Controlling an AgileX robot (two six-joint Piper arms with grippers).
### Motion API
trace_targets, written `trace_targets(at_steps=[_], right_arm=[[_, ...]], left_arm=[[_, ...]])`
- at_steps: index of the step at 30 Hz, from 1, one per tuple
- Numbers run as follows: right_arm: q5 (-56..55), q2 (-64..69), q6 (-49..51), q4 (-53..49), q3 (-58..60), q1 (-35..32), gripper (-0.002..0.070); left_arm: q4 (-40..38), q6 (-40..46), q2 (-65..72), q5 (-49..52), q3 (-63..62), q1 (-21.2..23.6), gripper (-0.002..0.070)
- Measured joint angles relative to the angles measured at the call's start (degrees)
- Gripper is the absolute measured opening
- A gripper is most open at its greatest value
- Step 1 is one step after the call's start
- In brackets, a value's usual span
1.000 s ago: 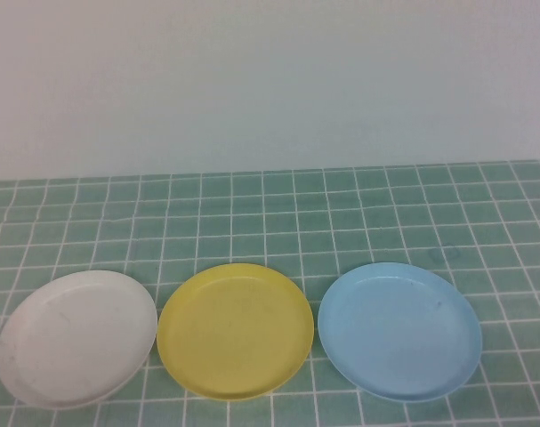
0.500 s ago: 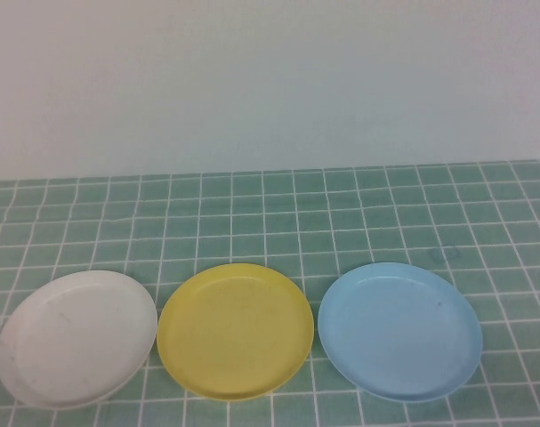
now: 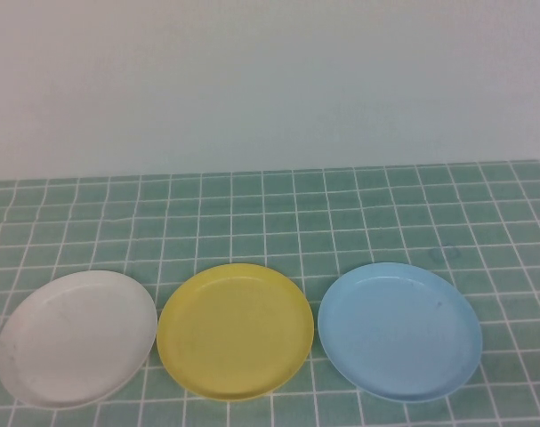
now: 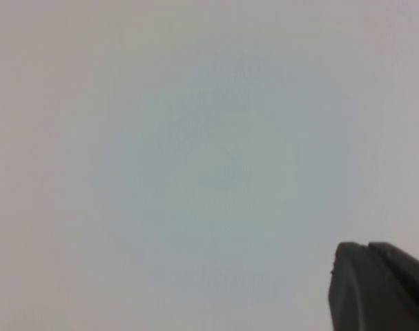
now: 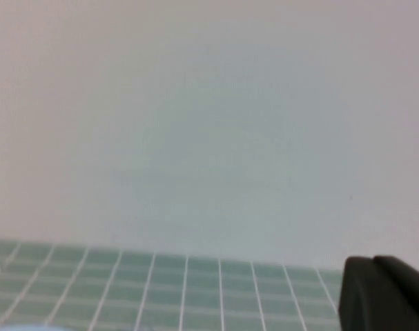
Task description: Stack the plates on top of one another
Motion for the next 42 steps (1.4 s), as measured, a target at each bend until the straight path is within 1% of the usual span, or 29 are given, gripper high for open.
trace_targets(at_steps=[3,5,7,8,9,11,13,18,20,22,25,27,30,33,42], right_arm=[[-3.24,0.0,0.18,0.89,0.0,0.0,-0.0002],[-3.89,0.0,0.27,0.97,0.0,0.0,-0.0002],[-2.32,0.0,0.27,1.04,-0.81,0.0,-0.0002],[-1.25,0.0,0.27,1.04,-1.63,0.0,-0.0002],[0.12,0.0,0.27,1.04,-2.96,0.0,-0.0002],[3.16,0.0,0.27,1.04,-6.24,0.0,-0.0002],[5.86,0.0,0.27,0.82,-9.29,0.0,-0.0002],[15.65,2.23,0.27,0.79,-16.88,0.0,-0.0002],[19.95,3.86,0.27,0.99,-19.55,0.0,-0.0002],[24.62,6.24,0.27,2.35,-22.39,0.0,-0.0002],[30.71,10.33,0.27,5.98,-25.96,0.0,-0.0002],[32.98,12.64,0.27,9.51,-27.78,0.0,-0.0002],[33.84,15.42,0.27,14.32,-28.62,0.0,-0.0002],[33.73,16.75,0.27,16.32,-28.62,0.0,-0.0002],[31.98,18.26,-0.86,17.07,-28.62,0.0,-0.0002]], left_arm=[[-5.36,-0.1,0.0,-6.32,0.0,0.0,-0.0001],[-7.41,-0.1,0.0,-6.42,-0.13,0.0,0.0],[-7.85,-0.1,0.07,0.98,-2.72,0.0,-0.0001],[-7.85,-0.22,0.07,10.33,-5.1,0.0,0.0],[-7.85,-0.1,0.0,9.37,-7.19,0.0,-0.0001],[-7.74,-0.1,0.0,17.95,-11.7,0.0,0.0],[-7.64,-0.1,0.49,24.22,-15.11,0.0,0.0],[-7.75,-1.64,5.65,35.84,-22.14,0.0,0.0],[-8.12,-2.12,7.66,38.72,-24.07,0.0,-0.0001],[-9.32,-2.84,9.14,38.33,-24.19,0.09,-0.0001],[-13.67,-8.43,10.37,36.77,-23.28,0.0,-0.0001],[-14.55,-9.0,12.02,38.17,-23.02,-0.13,-0.0001],[-14.54,-8.99,15.23,41.56,-23.02,-0.35,-0.0001],[-13.86,-6.74,19.63,45.84,-24.5,-0.35,0.0],[-4.04,-5.74,37.17,57.41,-35.76,-0.35,-0.0001]])
